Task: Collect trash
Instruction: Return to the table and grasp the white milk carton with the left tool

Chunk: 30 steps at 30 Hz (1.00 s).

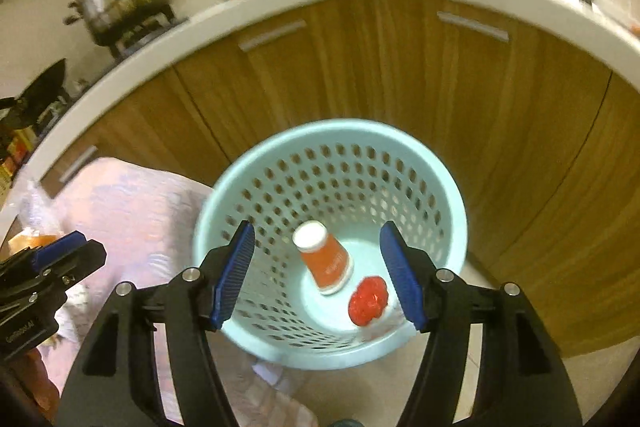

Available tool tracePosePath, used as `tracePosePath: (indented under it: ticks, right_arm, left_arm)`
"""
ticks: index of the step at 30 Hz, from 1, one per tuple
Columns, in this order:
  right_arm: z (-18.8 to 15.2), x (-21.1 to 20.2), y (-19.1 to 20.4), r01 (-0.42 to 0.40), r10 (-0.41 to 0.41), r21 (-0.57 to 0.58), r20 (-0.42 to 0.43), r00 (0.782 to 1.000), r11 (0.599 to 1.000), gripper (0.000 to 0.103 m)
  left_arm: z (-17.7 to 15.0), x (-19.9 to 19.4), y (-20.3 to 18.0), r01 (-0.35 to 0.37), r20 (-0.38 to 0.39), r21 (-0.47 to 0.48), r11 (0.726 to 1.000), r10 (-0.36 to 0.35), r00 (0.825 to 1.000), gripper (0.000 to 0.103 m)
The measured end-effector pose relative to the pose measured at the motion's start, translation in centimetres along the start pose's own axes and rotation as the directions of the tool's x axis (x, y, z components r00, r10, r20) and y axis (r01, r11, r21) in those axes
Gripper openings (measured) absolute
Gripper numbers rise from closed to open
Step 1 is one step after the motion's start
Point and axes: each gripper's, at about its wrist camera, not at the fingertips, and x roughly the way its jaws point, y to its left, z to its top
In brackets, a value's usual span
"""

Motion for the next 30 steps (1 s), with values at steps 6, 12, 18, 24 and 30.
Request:
tracePosePath:
  ticks: [6, 12, 18, 24, 30]
  right_arm:
    - [-0.3, -4.3, 6.0, -0.073, 0.082, -0.106, 0.087, 0.993, 0.992, 0.063]
    - [-2.3, -6.4, 13.5, -0.111, 0.149, -0.24, 0.143, 0.978, 0.964, 0.068]
    - [-5.4, -5.3, 19.4, -0.17, 0.227, -0.336, 0.138, 0.964, 0.926, 0.079]
    - [-6.9, -3.5, 22.4, -0.219, 0.276, -0.364, 0.113, 0.955, 0.905, 0.08]
    - [-7.7, -2.2, 23.0, -0.213, 0.267, -0.378, 0.095, 0.959, 0.901, 0.084]
  left_arm:
    - [-1.1, -7.0, 2.9, -0.037, 0.153, -0.053, 0.998, 0.045, 0.987, 0.062]
    - [-3.5, -13.2, 6.8, -0.141, 0.25, -0.163, 0.976, 0.179, 0.952, 0.074]
    - [-7.2, -16.8, 11.3, -0.288, 0.232, -0.357, 0.889, 0.383, 0.894, 0.079]
    - [-11.4, -19.0, 16.7, -0.363, 0.147, -0.55, 0.752, 0.515, 0.845, 0.082]
    - [-13.1, -18.1, 19.5, -0.328, 0.105, -0.642, 0.693, 0.503, 0.858, 0.083]
